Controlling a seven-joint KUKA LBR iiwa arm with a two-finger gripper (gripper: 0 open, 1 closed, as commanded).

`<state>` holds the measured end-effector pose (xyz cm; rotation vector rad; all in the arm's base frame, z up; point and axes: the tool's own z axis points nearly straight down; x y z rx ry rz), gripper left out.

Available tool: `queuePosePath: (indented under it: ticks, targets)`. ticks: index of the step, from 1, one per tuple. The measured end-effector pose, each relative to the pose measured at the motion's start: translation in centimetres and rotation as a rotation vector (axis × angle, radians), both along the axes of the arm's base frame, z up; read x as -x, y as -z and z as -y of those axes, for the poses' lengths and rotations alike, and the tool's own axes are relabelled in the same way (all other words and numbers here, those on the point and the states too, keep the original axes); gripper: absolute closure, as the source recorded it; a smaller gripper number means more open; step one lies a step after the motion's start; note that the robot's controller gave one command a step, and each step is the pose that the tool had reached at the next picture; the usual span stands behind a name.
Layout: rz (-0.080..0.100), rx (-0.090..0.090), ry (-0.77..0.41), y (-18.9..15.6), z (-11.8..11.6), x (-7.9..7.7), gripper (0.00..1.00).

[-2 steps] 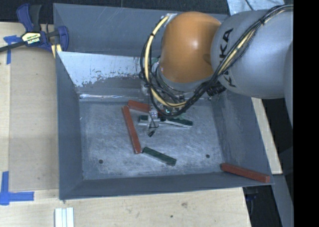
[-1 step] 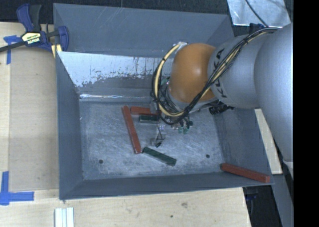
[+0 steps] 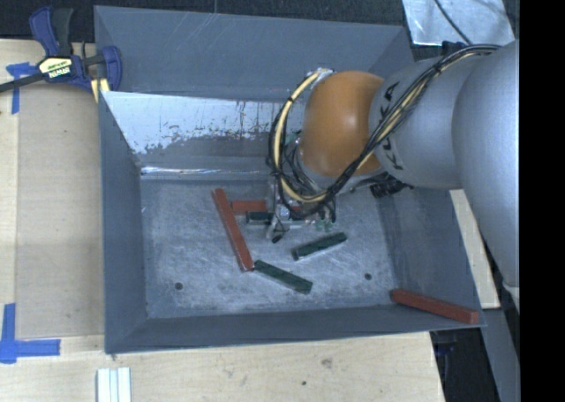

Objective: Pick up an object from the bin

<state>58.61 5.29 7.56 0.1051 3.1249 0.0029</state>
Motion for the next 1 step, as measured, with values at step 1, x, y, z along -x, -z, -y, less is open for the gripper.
queuePosePath:
  ticks: [1]
  targets:
    - [-0.002, -0.001, 0.007, -14.27, -4.11, -1.15, 1.0]
